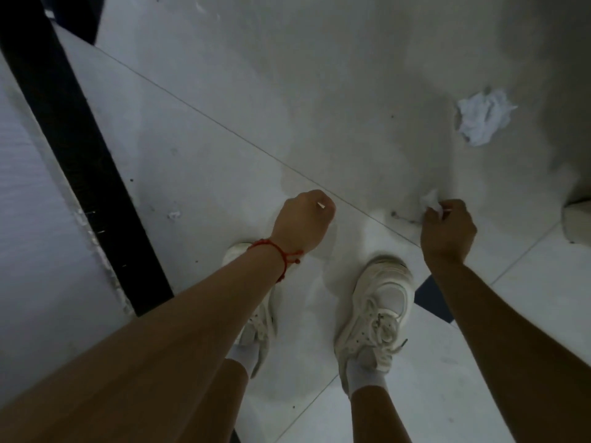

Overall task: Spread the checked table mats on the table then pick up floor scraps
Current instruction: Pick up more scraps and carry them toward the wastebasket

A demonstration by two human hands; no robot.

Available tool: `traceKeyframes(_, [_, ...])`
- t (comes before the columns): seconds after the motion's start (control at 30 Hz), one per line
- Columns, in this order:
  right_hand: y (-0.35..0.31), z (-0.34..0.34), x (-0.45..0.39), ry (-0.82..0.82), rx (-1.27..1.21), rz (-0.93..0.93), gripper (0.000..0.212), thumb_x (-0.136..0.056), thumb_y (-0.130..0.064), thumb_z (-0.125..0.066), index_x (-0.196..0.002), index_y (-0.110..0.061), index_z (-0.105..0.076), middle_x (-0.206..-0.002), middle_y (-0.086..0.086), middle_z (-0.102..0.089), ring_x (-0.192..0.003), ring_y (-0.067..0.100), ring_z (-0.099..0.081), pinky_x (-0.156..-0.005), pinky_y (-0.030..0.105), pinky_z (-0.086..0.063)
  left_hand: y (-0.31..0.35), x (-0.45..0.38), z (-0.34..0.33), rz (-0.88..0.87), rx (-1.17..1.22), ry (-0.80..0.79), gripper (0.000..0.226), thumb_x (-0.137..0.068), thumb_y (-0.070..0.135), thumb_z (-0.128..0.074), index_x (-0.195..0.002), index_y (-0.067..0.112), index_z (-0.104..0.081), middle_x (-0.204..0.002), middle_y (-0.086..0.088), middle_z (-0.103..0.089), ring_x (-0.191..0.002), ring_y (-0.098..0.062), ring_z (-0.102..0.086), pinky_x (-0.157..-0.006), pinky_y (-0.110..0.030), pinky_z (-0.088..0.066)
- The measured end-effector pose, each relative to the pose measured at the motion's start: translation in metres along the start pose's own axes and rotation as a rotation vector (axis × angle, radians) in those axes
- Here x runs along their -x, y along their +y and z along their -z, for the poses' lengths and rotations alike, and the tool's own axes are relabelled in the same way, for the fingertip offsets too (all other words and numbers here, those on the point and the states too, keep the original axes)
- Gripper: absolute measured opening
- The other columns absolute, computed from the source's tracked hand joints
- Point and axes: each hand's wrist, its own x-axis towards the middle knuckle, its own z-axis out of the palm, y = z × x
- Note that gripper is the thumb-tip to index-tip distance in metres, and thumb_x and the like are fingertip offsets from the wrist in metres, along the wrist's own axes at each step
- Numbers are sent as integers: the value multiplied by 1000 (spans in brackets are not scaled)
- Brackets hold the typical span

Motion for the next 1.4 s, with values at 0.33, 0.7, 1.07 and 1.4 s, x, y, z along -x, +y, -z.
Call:
traceKeyframes(0.33, [15,7,5,51,-148,29,19,-91,-16,-52,-103,-2,-58,-99,17,-64,-84,22,-56,-69,28,-40,69,-59,-41,-378,-211,35,33,-91,28,-51,-120,14,-54,-116,-9,-59,-108,-22,-55,-90,-32,-46])
traceKeyframes(0.7, [38,17,-5,154,-291,31,3,-90,-15,-52,-89,-16,-54,-83,1,-57,-71,13,-52,-57,10,-34,129,-109,-114,-786,-641,201,62,-92,30,-47,-146,26,-16,-157,-4,-10,-143,-27,-14,-109,-39,-27])
traceKeyframes(1.07, [48,9,2,86,-300,34,9,-87,-12,-56,-84,-20,-52,-74,-3,-55,-64,0,-48,-58,10,-35,87,-110,-103,-1018,-685,159,11,-67,1,-69,-78,-2,-68,-86,-18,-65,-81,-35,-61,-54,-35,-55])
traceKeyframes(1.4, [0,17,33,59,-326,51,6,-87,-14,-57,-93,-12,-59,-77,-3,-55,-67,10,-50,-59,8,-37,33,-37,-48,-629,-220,310,16,-85,5,-54,-87,-4,-67,-88,-22,-61,-75,-29,-54,-64,-24,-32])
